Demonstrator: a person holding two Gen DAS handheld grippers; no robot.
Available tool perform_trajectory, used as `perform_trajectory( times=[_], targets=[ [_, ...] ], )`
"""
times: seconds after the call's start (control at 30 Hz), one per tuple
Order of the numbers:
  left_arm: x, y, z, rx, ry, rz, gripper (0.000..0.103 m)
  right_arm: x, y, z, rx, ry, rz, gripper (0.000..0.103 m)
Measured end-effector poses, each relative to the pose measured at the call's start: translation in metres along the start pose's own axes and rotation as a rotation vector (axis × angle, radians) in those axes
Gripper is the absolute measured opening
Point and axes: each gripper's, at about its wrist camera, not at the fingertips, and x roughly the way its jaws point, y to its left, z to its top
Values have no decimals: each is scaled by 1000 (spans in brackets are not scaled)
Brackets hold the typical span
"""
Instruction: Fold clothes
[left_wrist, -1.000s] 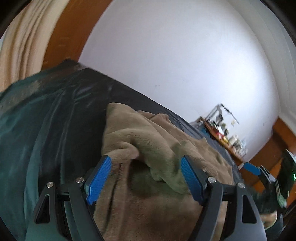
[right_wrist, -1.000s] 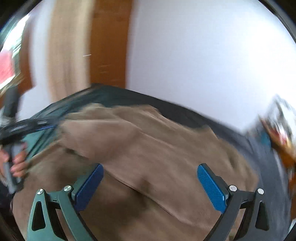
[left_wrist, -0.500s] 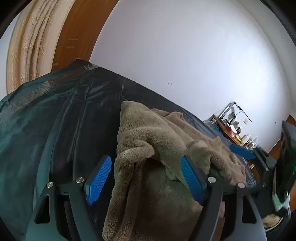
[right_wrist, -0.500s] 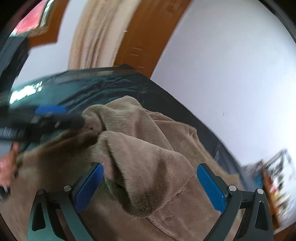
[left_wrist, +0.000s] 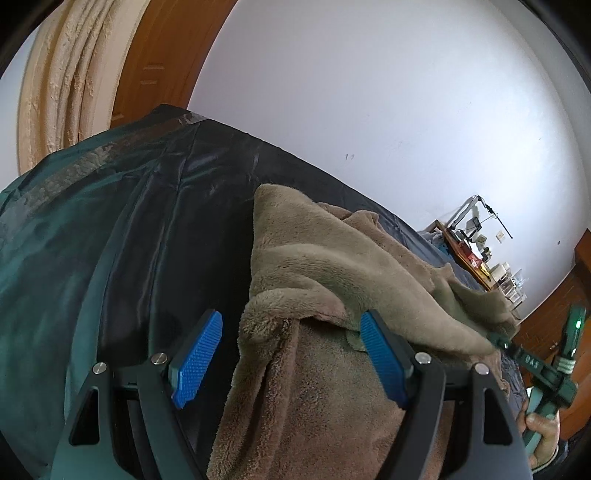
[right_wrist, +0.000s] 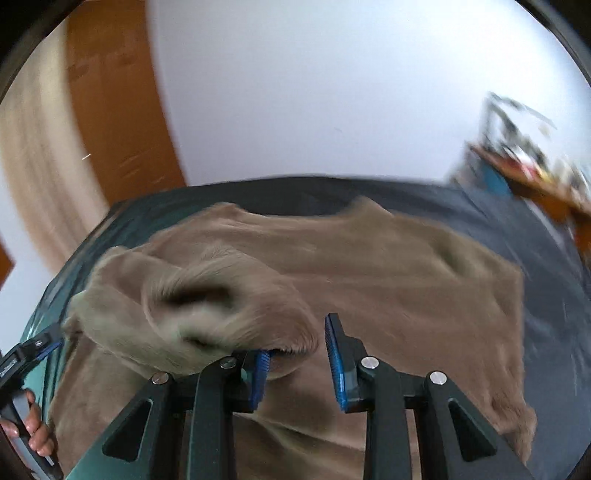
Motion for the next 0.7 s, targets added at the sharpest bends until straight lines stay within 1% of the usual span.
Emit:
perform_trajectory(
  times=[0.07,0.13,0.2,0.23,0.27,0.3,0.5,0.6,0.7],
  targets=[
    [2,0,0,0,8,3,81,0,-20,-10,45,21,-7,31],
    [4,0,0,1,16,7,81,-2,-34,-19,81,45,22,32],
    [5,0,-1,4,20,10,81,-3,-42,-26,102,57,39,36],
    [6,0,-1,4,22,12,81,-5,-44,-27,99,51,36,39],
    [6,1,-1,4,24,13,81,-8,-45,-27,95,42,32,52],
    [7,1,-1,2,27,15,81,-10,-46,-27,95,34,38,60],
    [8,3,0,-5,31,17,81,-23,-71,-20,214,-9,193,61],
    [8,1,-1,8,29,20,81,-18,-76,-12,234,-14,201,61],
    [8,-1,-1,19,27,28,81,-5,-78,-3,254,8,212,61]
  ],
)
